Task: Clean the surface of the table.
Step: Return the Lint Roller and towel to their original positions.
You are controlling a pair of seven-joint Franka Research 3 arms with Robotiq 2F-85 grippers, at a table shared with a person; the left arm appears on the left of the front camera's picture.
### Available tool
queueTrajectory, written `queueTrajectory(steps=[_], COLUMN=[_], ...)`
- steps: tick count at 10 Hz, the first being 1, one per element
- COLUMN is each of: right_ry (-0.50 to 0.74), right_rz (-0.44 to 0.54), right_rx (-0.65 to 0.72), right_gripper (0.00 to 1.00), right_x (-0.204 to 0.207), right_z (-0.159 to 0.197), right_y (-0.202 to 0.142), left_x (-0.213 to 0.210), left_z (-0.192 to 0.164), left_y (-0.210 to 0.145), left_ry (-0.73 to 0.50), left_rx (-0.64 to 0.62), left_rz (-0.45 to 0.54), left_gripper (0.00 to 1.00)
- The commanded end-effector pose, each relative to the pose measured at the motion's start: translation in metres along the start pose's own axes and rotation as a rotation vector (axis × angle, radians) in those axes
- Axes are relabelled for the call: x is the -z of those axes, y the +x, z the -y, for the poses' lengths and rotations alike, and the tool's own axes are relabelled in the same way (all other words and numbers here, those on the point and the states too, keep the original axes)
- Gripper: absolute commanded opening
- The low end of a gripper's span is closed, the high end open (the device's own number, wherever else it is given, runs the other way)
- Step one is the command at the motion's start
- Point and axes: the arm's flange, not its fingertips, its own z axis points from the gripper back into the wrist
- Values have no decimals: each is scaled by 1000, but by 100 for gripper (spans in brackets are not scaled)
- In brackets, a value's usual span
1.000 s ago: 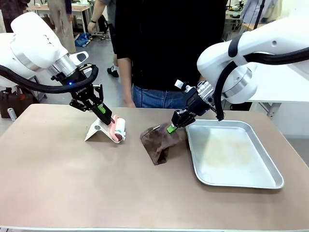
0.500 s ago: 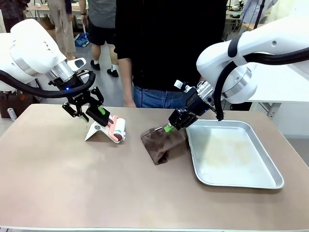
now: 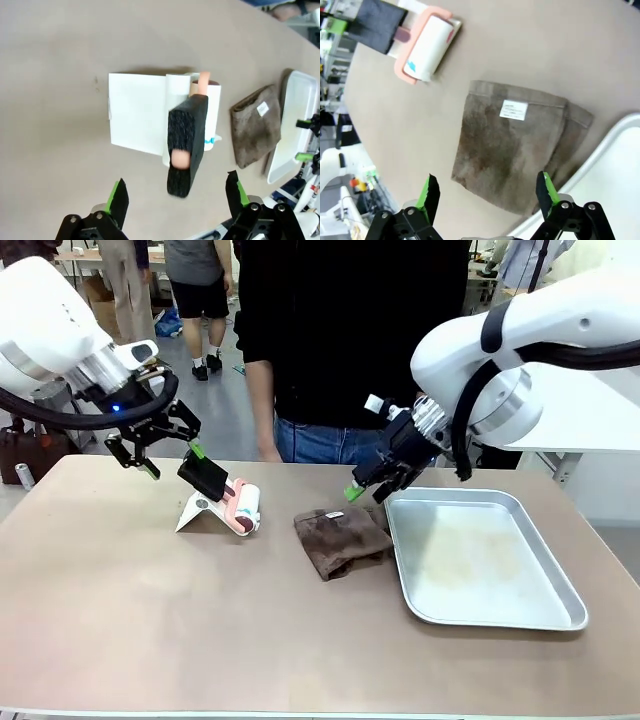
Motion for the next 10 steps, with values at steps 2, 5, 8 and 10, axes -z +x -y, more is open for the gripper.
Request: queueTrajectory(steps=[2, 5, 8, 10], right_ry=[-130, 60, 440, 714], right_rz=[80, 167, 269, 314], right_rx=[6, 40, 153, 210], right_gripper=[100, 100, 100, 100], right_x=[-47, -84, -129, -149], right_z=[-25, -37, -14, 23], right_y=[-14, -41, -84, -110], left_x=[-44, -92, -110, -111], left_z=[-15, -31, -75, -129], left_y=[-34, -80, -111, -103], left_ry=[-67, -244, -529, -670], left_rx=[27, 100, 267, 346], left_rz=[82, 97, 88, -23], left_gripper=[100, 100, 100, 100])
